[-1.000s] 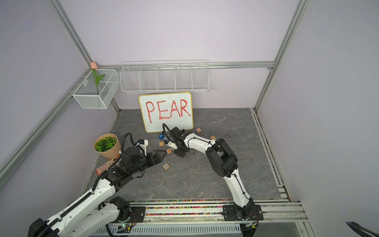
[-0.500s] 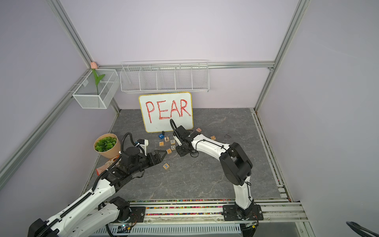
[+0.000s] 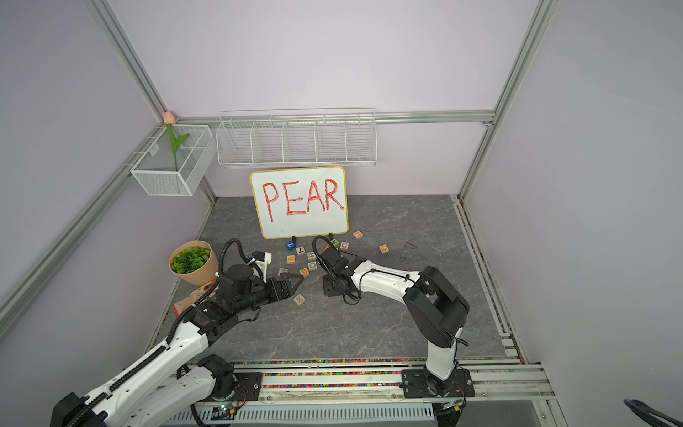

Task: Spell the uppercase word “pear” with letter blocks
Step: Place the letter block at the center of the board.

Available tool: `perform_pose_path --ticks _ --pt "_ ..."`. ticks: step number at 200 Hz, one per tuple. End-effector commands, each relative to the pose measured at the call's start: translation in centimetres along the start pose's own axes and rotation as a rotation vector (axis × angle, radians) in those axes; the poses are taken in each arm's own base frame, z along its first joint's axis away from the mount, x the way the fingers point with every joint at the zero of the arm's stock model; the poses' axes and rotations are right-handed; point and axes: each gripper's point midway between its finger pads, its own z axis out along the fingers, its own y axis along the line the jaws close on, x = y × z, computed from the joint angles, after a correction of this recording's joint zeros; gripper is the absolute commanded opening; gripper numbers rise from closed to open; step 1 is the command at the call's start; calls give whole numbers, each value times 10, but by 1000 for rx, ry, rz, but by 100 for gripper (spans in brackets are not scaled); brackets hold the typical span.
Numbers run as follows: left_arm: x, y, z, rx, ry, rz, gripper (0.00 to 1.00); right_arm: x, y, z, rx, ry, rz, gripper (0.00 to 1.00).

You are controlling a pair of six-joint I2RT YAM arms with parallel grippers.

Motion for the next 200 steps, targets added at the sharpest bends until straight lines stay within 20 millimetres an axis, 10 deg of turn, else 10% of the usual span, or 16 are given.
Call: perform_pose_path --ticks 1,200 --pt "-6 -7 -7 21 -22 23 99 -4 -5 8 46 -10 55 22" --pt "-4 4 -25 -17 -76 20 99 -7 -3 15 98 -8 -1 50"
